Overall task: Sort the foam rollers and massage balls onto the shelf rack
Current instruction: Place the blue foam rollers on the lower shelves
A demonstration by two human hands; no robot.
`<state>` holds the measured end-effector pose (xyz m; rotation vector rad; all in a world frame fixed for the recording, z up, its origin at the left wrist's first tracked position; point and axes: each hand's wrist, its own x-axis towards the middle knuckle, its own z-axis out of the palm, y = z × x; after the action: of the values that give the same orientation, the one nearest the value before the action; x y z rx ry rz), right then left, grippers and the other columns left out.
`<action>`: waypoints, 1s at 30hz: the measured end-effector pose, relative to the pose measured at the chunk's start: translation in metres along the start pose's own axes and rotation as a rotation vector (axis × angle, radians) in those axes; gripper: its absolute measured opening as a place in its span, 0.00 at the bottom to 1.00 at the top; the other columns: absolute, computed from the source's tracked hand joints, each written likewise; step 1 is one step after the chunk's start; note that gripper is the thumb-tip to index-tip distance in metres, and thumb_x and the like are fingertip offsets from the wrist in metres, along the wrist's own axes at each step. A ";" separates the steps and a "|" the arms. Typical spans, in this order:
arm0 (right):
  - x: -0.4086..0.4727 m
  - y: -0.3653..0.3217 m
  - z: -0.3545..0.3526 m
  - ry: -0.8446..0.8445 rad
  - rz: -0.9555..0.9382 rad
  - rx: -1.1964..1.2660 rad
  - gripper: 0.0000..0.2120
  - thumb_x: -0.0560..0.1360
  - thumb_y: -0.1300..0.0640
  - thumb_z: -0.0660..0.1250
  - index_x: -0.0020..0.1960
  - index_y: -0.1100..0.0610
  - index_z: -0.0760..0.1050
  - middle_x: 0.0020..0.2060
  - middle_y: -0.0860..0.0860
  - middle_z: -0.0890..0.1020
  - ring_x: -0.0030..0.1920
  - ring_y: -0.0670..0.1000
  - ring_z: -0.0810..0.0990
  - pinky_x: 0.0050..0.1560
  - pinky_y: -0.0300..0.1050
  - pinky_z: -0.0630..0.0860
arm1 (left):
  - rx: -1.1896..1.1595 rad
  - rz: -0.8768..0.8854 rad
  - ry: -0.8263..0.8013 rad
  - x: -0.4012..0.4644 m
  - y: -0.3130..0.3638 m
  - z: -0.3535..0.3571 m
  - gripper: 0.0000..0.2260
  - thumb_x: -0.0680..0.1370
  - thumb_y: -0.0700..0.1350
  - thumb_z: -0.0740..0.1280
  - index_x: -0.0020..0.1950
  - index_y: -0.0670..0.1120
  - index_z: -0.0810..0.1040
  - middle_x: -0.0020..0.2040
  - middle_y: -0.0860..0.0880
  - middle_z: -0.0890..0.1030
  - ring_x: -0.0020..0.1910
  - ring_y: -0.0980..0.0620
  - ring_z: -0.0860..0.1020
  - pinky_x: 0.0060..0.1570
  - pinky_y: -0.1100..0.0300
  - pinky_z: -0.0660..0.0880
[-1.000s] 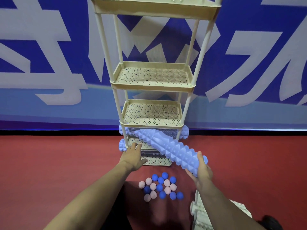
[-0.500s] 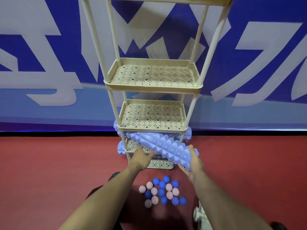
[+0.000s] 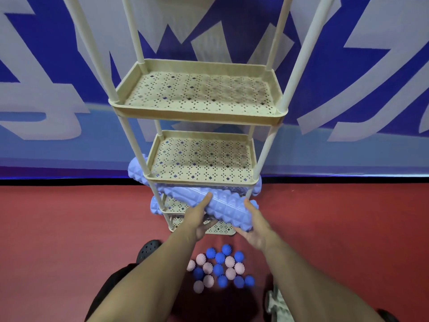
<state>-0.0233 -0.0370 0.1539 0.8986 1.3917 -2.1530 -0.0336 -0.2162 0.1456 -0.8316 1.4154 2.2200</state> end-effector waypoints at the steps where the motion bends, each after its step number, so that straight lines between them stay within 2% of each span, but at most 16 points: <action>1: 0.002 -0.002 -0.001 -0.020 -0.006 -0.002 0.22 0.77 0.42 0.68 0.67 0.49 0.74 0.56 0.52 0.85 0.55 0.53 0.84 0.46 0.47 0.82 | -0.030 0.005 -0.006 0.003 0.000 0.001 0.22 0.73 0.55 0.75 0.61 0.43 0.80 0.48 0.46 0.86 0.50 0.45 0.82 0.50 0.48 0.81; 4: 0.008 -0.005 -0.003 -0.040 -0.086 -0.025 0.24 0.75 0.44 0.72 0.68 0.45 0.68 0.61 0.50 0.82 0.58 0.56 0.83 0.55 0.58 0.81 | -0.066 0.031 -0.011 0.007 0.001 0.003 0.21 0.75 0.52 0.74 0.61 0.40 0.80 0.48 0.44 0.86 0.51 0.44 0.83 0.50 0.48 0.82; 6: 0.011 -0.006 -0.006 -0.018 -0.169 -0.092 0.35 0.70 0.46 0.78 0.71 0.40 0.63 0.64 0.46 0.78 0.57 0.56 0.84 0.55 0.64 0.80 | -0.078 0.056 -0.014 0.008 0.000 0.004 0.20 0.76 0.51 0.73 0.61 0.39 0.80 0.48 0.44 0.86 0.51 0.44 0.83 0.50 0.49 0.82; 8: 0.012 -0.005 -0.009 -0.017 -0.254 -0.260 0.50 0.62 0.48 0.82 0.75 0.37 0.56 0.66 0.46 0.76 0.52 0.54 0.85 0.50 0.62 0.82 | -0.077 0.071 -0.015 0.009 -0.001 0.003 0.19 0.76 0.50 0.73 0.61 0.38 0.80 0.47 0.45 0.86 0.50 0.45 0.83 0.51 0.49 0.82; 10: 0.012 -0.004 -0.010 -0.034 -0.289 -0.389 0.56 0.62 0.53 0.84 0.77 0.39 0.51 0.60 0.49 0.80 0.45 0.52 0.84 0.50 0.60 0.83 | -0.075 0.081 -0.015 0.010 -0.001 0.002 0.18 0.77 0.50 0.72 0.59 0.38 0.81 0.45 0.45 0.86 0.49 0.45 0.83 0.53 0.48 0.81; 12: 0.013 -0.005 -0.010 -0.044 -0.285 -0.427 0.54 0.65 0.60 0.82 0.78 0.41 0.50 0.49 0.45 0.82 0.45 0.52 0.81 0.54 0.62 0.81 | -0.078 0.090 -0.001 0.011 -0.001 0.001 0.17 0.77 0.50 0.72 0.57 0.38 0.81 0.43 0.45 0.86 0.48 0.44 0.83 0.55 0.47 0.81; 13: 0.013 -0.007 -0.009 -0.051 -0.282 -0.449 0.54 0.66 0.60 0.82 0.78 0.41 0.50 0.48 0.44 0.81 0.47 0.53 0.81 0.55 0.63 0.81 | -0.079 0.100 0.011 0.011 0.000 0.001 0.17 0.77 0.51 0.72 0.57 0.38 0.81 0.43 0.45 0.86 0.47 0.43 0.83 0.55 0.46 0.81; 14: 0.013 -0.010 -0.008 -0.057 -0.288 -0.481 0.55 0.64 0.57 0.83 0.77 0.39 0.50 0.51 0.44 0.80 0.50 0.52 0.81 0.54 0.62 0.81 | -0.074 0.114 0.023 0.012 0.001 0.001 0.18 0.77 0.52 0.72 0.57 0.38 0.81 0.45 0.44 0.85 0.47 0.43 0.83 0.54 0.45 0.81; 16: 0.012 -0.015 -0.004 -0.052 -0.340 -0.599 0.58 0.57 0.47 0.86 0.75 0.37 0.52 0.66 0.46 0.74 0.59 0.51 0.80 0.53 0.59 0.83 | -0.063 0.142 0.049 0.013 0.004 0.000 0.18 0.77 0.52 0.72 0.58 0.39 0.80 0.47 0.43 0.85 0.48 0.42 0.84 0.52 0.43 0.82; 17: 0.015 -0.016 -0.004 -0.044 -0.375 -0.667 0.58 0.54 0.43 0.86 0.73 0.36 0.54 0.69 0.45 0.71 0.63 0.51 0.78 0.54 0.57 0.82 | -0.055 0.151 0.060 0.014 0.006 -0.001 0.18 0.77 0.52 0.72 0.58 0.39 0.80 0.48 0.43 0.85 0.49 0.42 0.84 0.51 0.44 0.82; 19: 0.018 -0.020 -0.002 -0.006 -0.397 -0.761 0.56 0.51 0.40 0.85 0.71 0.40 0.57 0.67 0.44 0.71 0.65 0.50 0.75 0.61 0.54 0.79 | -0.034 0.152 0.080 0.016 0.011 -0.005 0.17 0.77 0.51 0.73 0.58 0.40 0.80 0.50 0.44 0.85 0.51 0.43 0.84 0.48 0.46 0.83; 21: 0.017 -0.028 0.000 0.034 -0.422 -0.773 0.47 0.56 0.46 0.86 0.65 0.47 0.61 0.58 0.43 0.74 0.61 0.49 0.76 0.60 0.43 0.76 | -0.034 0.152 0.121 0.021 0.017 -0.013 0.19 0.76 0.51 0.73 0.61 0.41 0.78 0.54 0.43 0.85 0.54 0.42 0.83 0.46 0.45 0.83; 23: 0.017 -0.033 0.000 0.032 -0.446 -0.756 0.38 0.64 0.59 0.83 0.62 0.52 0.60 0.52 0.41 0.73 0.53 0.43 0.76 0.49 0.29 0.74 | -0.056 0.166 0.179 0.027 0.024 -0.023 0.17 0.77 0.49 0.72 0.61 0.42 0.76 0.55 0.44 0.83 0.53 0.43 0.82 0.42 0.48 0.83; 25: 0.020 -0.033 -0.004 0.004 -0.437 -0.749 0.36 0.65 0.63 0.82 0.62 0.55 0.61 0.53 0.44 0.73 0.50 0.40 0.75 0.47 0.31 0.76 | -0.085 0.171 0.185 0.028 0.032 -0.025 0.09 0.79 0.46 0.69 0.57 0.44 0.77 0.52 0.45 0.82 0.49 0.46 0.81 0.39 0.52 0.81; 27: 0.022 -0.030 -0.008 -0.015 -0.426 -0.744 0.37 0.65 0.63 0.82 0.64 0.56 0.63 0.55 0.47 0.74 0.55 0.44 0.77 0.53 0.42 0.80 | -0.138 0.155 0.168 0.027 0.037 -0.021 0.02 0.81 0.43 0.66 0.52 0.45 0.76 0.48 0.46 0.80 0.47 0.47 0.80 0.43 0.50 0.81; 30: 0.022 -0.027 -0.008 -0.056 -0.445 -0.753 0.37 0.65 0.65 0.82 0.66 0.56 0.64 0.55 0.42 0.75 0.53 0.36 0.76 0.48 0.29 0.76 | -0.237 0.140 0.135 0.032 0.036 -0.013 0.02 0.82 0.40 0.64 0.51 0.43 0.76 0.48 0.45 0.81 0.50 0.46 0.80 0.51 0.48 0.80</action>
<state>-0.0539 -0.0190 0.1534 0.2492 2.2903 -1.6419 -0.0758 -0.2436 0.1446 -1.0044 1.3225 2.5168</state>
